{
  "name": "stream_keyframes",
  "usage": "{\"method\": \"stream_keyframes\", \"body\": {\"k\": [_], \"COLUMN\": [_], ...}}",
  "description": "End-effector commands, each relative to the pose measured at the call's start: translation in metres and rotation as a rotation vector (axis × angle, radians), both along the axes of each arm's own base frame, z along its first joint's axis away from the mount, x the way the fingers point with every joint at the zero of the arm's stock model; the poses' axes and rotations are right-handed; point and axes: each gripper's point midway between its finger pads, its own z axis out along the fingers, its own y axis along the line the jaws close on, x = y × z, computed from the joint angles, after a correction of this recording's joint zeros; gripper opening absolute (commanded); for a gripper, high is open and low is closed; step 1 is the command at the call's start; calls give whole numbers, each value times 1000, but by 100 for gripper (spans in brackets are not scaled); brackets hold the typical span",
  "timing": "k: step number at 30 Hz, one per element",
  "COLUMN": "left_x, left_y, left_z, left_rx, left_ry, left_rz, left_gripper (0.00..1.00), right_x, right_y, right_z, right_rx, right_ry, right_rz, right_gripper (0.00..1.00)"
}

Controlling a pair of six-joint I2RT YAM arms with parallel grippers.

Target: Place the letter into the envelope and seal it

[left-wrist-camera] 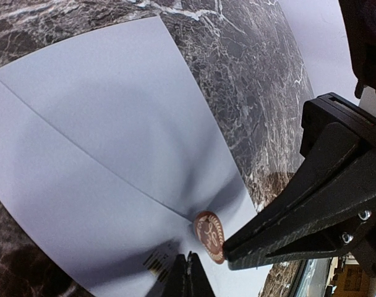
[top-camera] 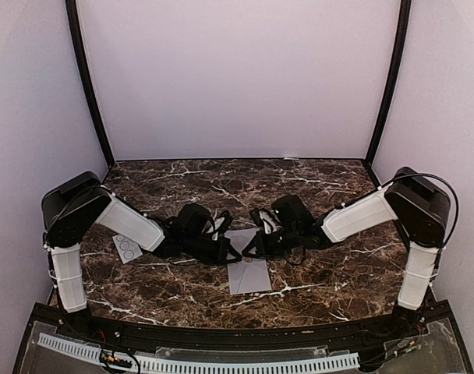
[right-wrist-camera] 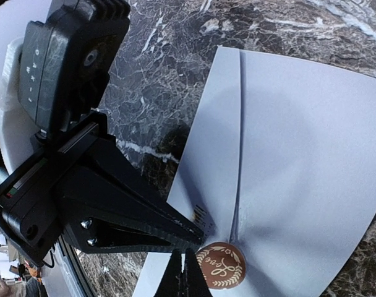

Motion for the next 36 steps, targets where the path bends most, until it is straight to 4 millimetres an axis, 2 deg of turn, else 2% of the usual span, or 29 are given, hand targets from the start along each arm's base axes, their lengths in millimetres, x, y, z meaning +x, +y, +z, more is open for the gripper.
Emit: {"method": "stream_keyframes", "body": {"k": [1, 19, 26, 31, 36], "left_x": [-12, -12, -6, -1, 1], "left_y": [10, 9, 6, -2, -3], "left_z": [-24, -21, -9, 10, 12], "left_rx": [79, 74, 59, 23, 19], "left_ry": [57, 53, 30, -2, -6], "left_rz": [-13, -17, -11, -13, -10], "left_gripper": [0, 0, 0, 0, 0], "right_x": [5, 7, 3, 2, 1], "right_y": [7, -6, -19, -20, -28], "right_z": [2, -31, -47, -46, -40], "right_rx": [9, -83, -138, -134, -132], "right_ry": [-20, 29, 52, 58, 52], "right_rz": [1, -49, -79, -83, -113], "right_gripper": [0, 0, 0, 0, 0]}}
